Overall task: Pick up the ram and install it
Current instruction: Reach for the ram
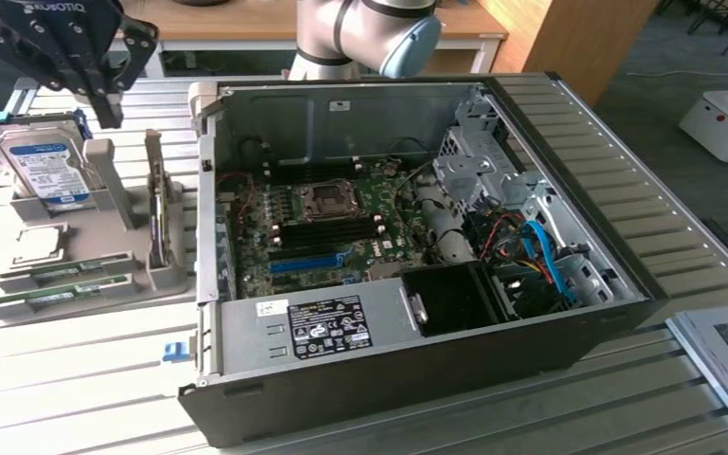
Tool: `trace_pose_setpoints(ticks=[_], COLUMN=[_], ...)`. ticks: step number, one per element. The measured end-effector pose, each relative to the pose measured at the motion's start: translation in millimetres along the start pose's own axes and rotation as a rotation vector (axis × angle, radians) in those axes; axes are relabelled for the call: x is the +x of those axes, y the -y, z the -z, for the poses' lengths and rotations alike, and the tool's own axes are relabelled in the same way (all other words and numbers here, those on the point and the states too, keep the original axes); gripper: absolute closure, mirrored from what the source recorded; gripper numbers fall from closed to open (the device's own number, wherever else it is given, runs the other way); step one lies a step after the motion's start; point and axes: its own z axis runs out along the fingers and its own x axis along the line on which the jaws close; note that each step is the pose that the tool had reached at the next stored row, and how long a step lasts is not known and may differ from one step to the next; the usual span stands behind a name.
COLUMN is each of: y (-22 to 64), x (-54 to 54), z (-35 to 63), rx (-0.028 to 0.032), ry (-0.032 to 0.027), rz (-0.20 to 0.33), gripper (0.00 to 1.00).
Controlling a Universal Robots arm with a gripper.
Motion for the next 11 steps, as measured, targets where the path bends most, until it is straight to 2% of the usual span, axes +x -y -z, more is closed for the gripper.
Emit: trace_pose_setpoints(ticks=[11], y=[1.6], x=[21.9], z=[0.6], rx=[0.0001], ry=[-0.0001], rz=[0.000], gripper=[0.90])
